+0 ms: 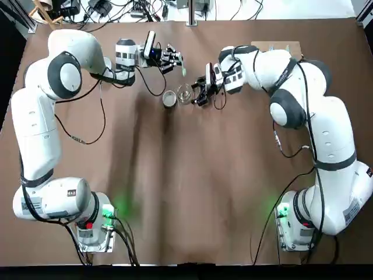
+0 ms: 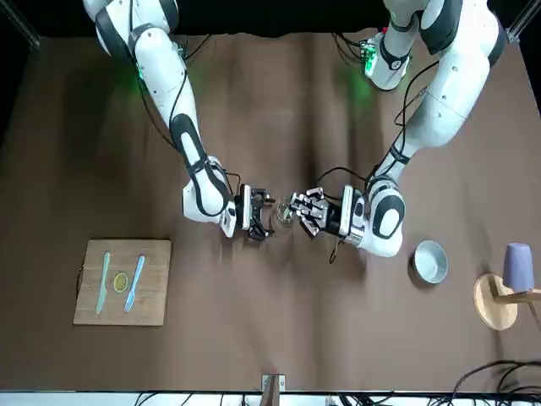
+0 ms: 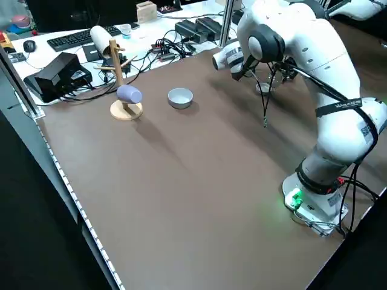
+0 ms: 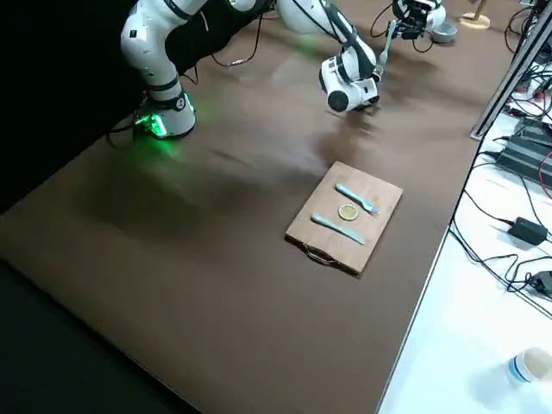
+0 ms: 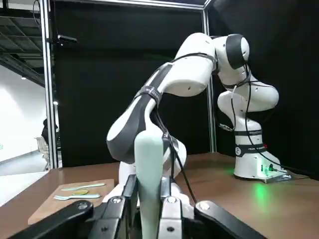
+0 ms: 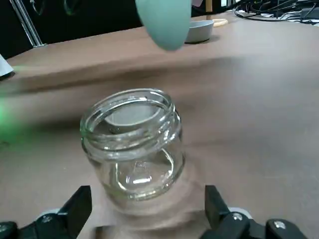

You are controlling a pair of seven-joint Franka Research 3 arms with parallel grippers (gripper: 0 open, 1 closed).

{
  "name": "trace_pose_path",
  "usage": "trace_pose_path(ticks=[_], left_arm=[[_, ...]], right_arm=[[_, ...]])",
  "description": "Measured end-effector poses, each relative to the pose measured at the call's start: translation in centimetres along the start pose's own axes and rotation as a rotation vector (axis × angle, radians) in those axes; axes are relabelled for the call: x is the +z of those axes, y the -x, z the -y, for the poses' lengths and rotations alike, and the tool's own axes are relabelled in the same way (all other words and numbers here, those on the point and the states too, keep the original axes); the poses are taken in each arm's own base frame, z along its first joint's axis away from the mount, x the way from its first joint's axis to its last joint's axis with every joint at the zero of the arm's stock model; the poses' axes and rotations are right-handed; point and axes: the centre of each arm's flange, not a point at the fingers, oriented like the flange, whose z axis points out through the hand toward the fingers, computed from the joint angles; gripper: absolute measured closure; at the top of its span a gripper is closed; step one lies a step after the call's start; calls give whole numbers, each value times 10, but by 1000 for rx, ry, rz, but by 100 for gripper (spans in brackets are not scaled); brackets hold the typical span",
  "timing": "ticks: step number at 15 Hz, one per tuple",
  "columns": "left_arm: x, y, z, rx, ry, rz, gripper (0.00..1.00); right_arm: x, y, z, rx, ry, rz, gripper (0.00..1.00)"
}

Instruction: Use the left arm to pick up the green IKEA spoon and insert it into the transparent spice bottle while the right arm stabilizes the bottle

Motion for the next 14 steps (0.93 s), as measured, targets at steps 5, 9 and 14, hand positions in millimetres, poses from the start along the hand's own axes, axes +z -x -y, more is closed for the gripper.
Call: trace_pose_path(ticks=[5, 9, 14], left_arm=[[-8, 17, -19, -15, -8, -2, 78], [-7, 26, -30, -35, -6, -4, 78], [-5, 35, -42, -64, 0, -5, 78]], right_arm=[[10, -3, 7, -8, -15, 0, 0], [17, -5, 10, -11, -21, -5, 0], [20, -6, 9, -10, -19, -10, 0]])
